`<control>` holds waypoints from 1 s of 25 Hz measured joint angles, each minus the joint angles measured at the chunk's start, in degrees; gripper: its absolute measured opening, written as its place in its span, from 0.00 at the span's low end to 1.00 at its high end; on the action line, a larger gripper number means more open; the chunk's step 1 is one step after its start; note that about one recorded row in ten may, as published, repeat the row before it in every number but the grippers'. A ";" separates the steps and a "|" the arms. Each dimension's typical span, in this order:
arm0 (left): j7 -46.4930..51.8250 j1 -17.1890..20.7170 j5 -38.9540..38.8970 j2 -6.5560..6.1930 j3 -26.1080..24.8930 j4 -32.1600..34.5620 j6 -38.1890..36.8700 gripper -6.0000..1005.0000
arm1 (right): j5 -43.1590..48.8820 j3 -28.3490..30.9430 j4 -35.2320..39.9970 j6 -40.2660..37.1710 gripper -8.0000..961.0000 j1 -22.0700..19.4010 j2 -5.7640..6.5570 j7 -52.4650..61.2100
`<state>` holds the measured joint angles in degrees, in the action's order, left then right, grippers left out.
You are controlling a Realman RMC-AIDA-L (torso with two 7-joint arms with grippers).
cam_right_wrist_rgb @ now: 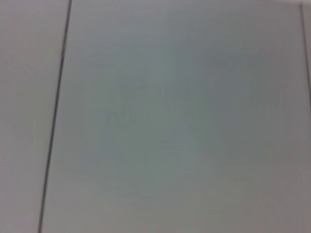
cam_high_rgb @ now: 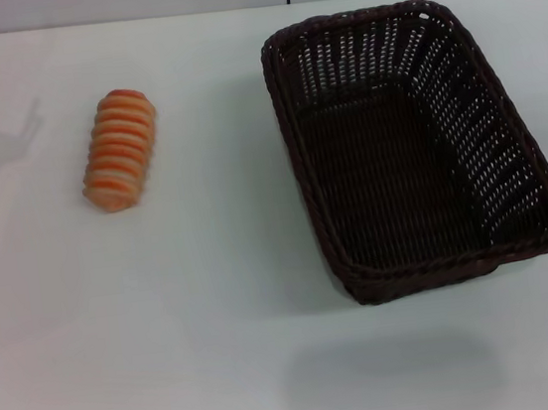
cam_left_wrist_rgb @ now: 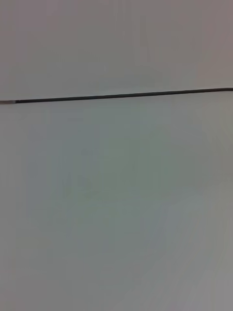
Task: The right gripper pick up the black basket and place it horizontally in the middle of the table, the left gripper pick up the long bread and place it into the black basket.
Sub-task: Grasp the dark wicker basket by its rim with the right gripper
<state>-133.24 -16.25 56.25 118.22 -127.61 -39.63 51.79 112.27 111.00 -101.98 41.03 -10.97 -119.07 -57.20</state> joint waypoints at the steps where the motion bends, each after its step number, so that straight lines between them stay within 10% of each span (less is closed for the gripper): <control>1: 0.00 -0.01 0.00 -0.01 0.00 0.06 -0.13 0.78 | 6.82 -0.08 -1.84 2.55 0.51 1.93 0.00 6.30; 5: 0.00 -0.01 0.00 -0.01 0.04 0.08 -0.12 0.78 | 33.19 0.62 -4.20 25.47 0.51 17.64 0.18 29.91; 9: 0.00 -0.01 0.00 0.03 0.08 0.07 0.13 0.78 | 36.72 1.54 -3.78 33.61 0.51 23.97 0.29 32.99; 25: 0.05 0.34 1.27 0.00 0.08 -0.44 0.20 0.78 | 36.19 8.55 -3.45 56.74 0.51 38.11 0.49 38.71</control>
<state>-133.19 -15.90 57.52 118.22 -127.53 -40.07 51.99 148.46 119.56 -105.43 97.77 27.15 -118.58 -18.49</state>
